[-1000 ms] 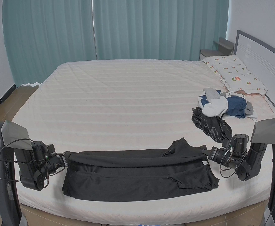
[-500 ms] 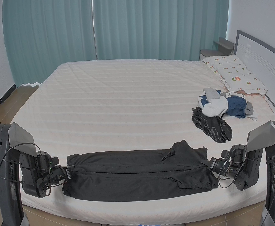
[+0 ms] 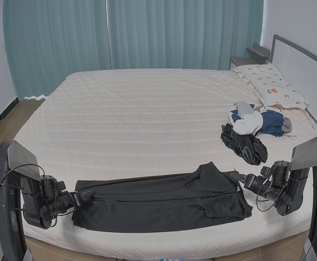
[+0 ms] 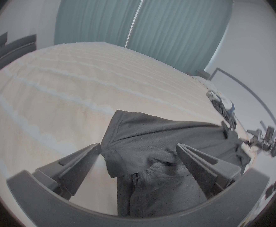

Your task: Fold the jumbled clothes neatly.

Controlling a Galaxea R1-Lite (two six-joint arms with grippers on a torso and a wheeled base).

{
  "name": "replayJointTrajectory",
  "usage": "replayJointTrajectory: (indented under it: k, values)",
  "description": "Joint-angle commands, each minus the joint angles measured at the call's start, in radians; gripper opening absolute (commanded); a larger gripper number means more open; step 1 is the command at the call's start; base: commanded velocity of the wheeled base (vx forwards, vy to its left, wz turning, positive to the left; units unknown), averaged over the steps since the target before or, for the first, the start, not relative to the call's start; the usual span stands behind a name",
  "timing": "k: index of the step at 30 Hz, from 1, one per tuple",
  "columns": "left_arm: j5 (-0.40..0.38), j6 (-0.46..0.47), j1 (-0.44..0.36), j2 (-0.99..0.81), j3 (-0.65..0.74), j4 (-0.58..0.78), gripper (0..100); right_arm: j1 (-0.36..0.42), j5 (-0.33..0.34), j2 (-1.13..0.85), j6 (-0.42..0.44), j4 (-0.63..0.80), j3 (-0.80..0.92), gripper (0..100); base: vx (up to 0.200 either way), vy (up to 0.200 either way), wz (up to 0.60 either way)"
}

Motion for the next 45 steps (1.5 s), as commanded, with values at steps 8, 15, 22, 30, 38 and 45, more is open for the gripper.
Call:
replayJointTrajectory:
  k: [8, 15, 22, 30, 38, 45]
  values:
    - [-0.004, -0.378, 0.035, -0.130, -0.003, -0.017, 100, 0.057, 0.055, -0.017, 0.071, 0.059, -0.129, 100, 0.000, 0.000, 0.00]
    - [-0.010, -0.631, 0.028, -0.126, -0.095, -0.017, 100, 0.083, 0.066, 0.006, 0.068, 0.229, -0.261, 100, 0.000, 0.000, 0.00]
    - [-0.010, -0.631, 0.017, -0.103, -0.111, -0.017, 100, 0.089, 0.069, 0.033, 0.062, 0.338, -0.338, 100, 0.000, 0.000, 0.00]
    - [-0.010, -0.631, 0.017, -0.089, -0.115, -0.017, 100, 0.095, 0.069, 0.078, 0.053, 0.358, -0.367, 0, 0.000, 0.000, 0.00]
    - [-0.010, -0.631, 0.015, -0.087, -0.112, -0.017, 100, 0.085, 0.064, 0.065, 0.002, 0.370, -0.344, 0, 0.000, 0.000, 0.00]
    - [-0.008, -0.628, 0.012, -0.070, -0.115, -0.017, 100, 0.072, 0.072, -0.030, 0.004, 0.340, -0.237, 0, 0.000, 0.000, 0.00]
